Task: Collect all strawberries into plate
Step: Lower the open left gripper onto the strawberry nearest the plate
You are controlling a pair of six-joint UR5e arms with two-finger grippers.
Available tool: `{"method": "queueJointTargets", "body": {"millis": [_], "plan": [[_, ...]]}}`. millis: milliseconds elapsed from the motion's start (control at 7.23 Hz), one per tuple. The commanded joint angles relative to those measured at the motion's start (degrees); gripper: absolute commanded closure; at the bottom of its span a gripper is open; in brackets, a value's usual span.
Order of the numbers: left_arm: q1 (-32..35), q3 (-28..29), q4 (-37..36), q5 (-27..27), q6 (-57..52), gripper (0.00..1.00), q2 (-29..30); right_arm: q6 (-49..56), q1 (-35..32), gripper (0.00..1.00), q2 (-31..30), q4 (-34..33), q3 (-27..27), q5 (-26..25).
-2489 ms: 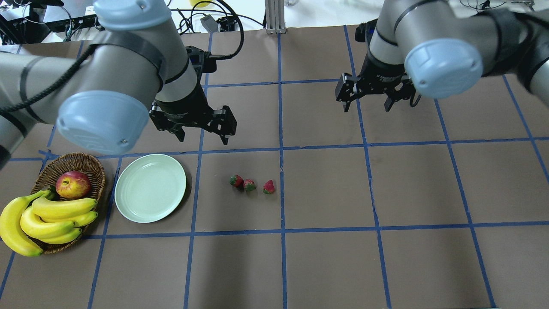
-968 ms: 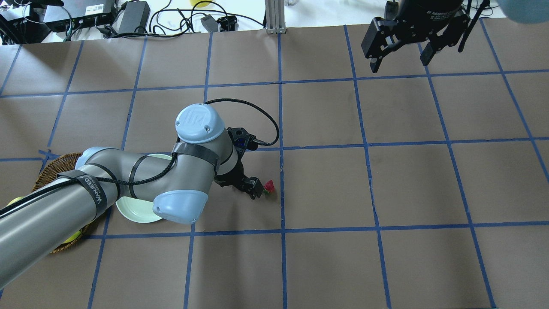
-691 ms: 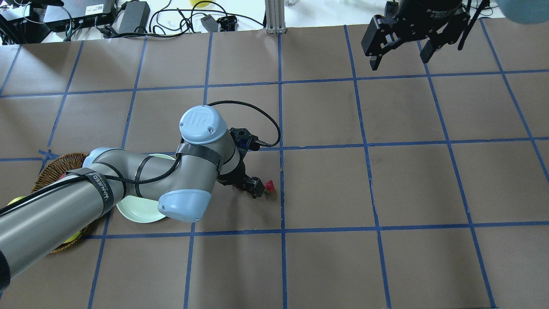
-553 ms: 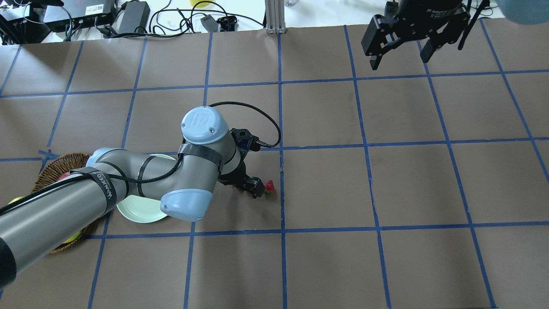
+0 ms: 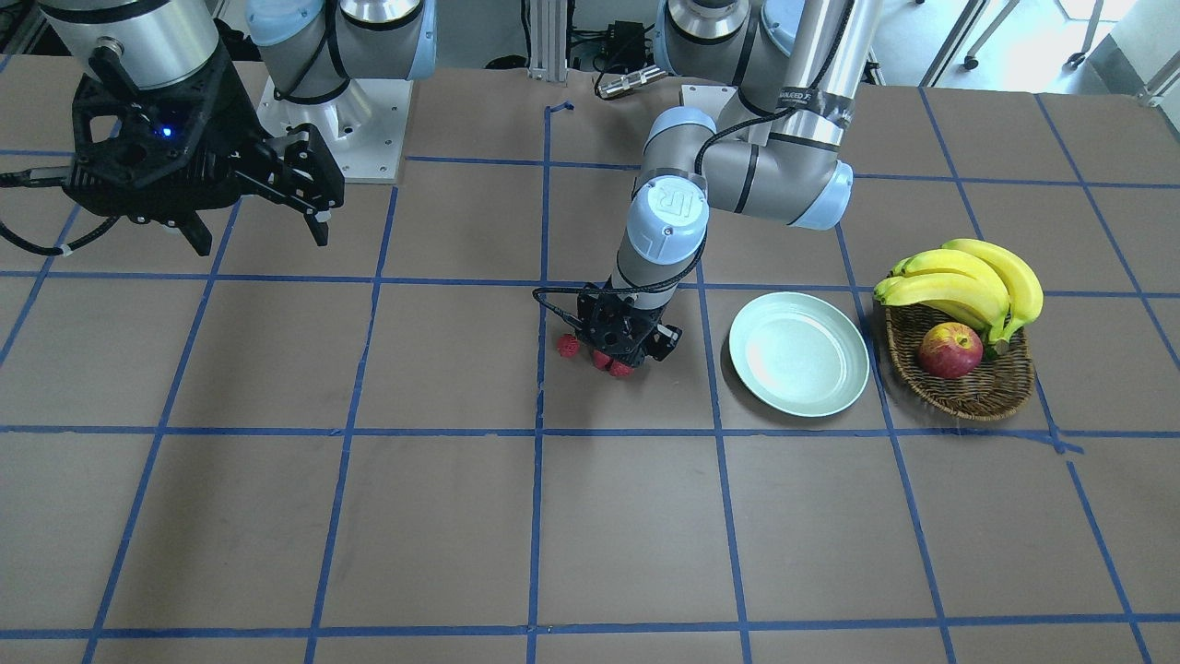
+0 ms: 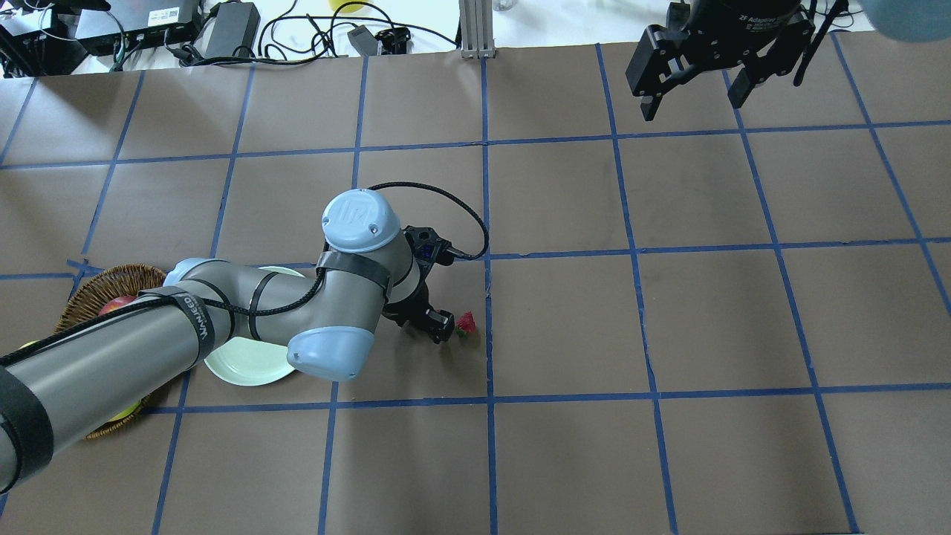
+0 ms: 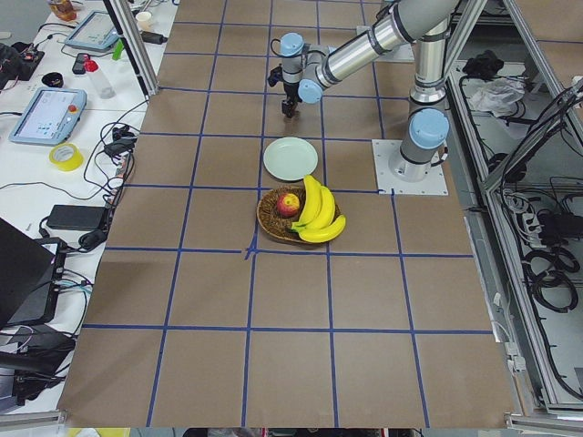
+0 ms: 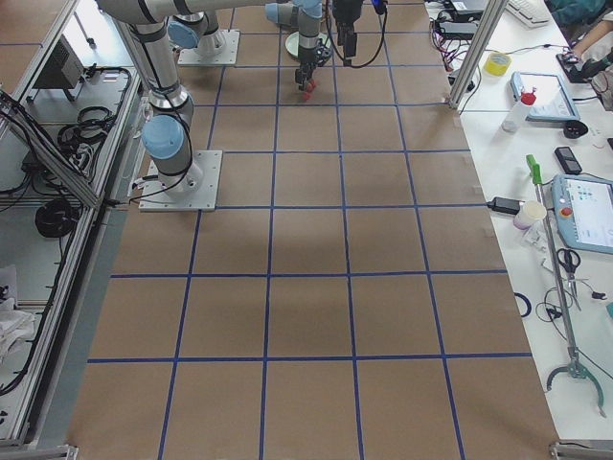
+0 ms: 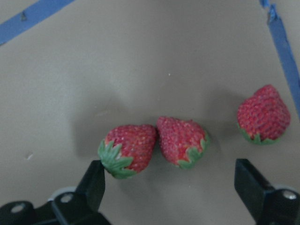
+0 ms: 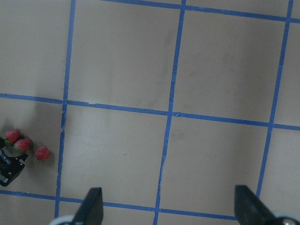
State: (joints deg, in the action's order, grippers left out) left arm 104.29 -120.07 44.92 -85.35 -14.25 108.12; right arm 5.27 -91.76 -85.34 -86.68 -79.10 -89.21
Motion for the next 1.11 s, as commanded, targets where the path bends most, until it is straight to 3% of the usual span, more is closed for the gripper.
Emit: {"method": "queueJointTargets", "body": {"millis": [0,553,691,830,968], "plan": [[0.0,0.2,0.3,0.0,-0.6,1.00,0.2,0.0,0.1,0.00,-0.3,-0.1,0.0,0.0],[-0.6,3.8,1.8,-0.5,-1.2,1.00,-1.1,0.0,0.0,0.00,-0.3,-0.1,-0.1,0.0],[-1.6,5.4,7.5,-0.9,4.2,0.55,-1.4,0.0,0.0,0.00,-0.3,-0.1,-0.1,0.0],[-2.2,7.2,8.5,-0.8,5.9,0.06,-1.4,0.0,0.0,0.00,-0.3,-0.1,-0.1,0.0],[-3.0,8.2,8.7,-0.1,9.7,0.00,-1.3,0.0,0.0,0.00,-0.3,-0.1,-0.1,0.1]]}}
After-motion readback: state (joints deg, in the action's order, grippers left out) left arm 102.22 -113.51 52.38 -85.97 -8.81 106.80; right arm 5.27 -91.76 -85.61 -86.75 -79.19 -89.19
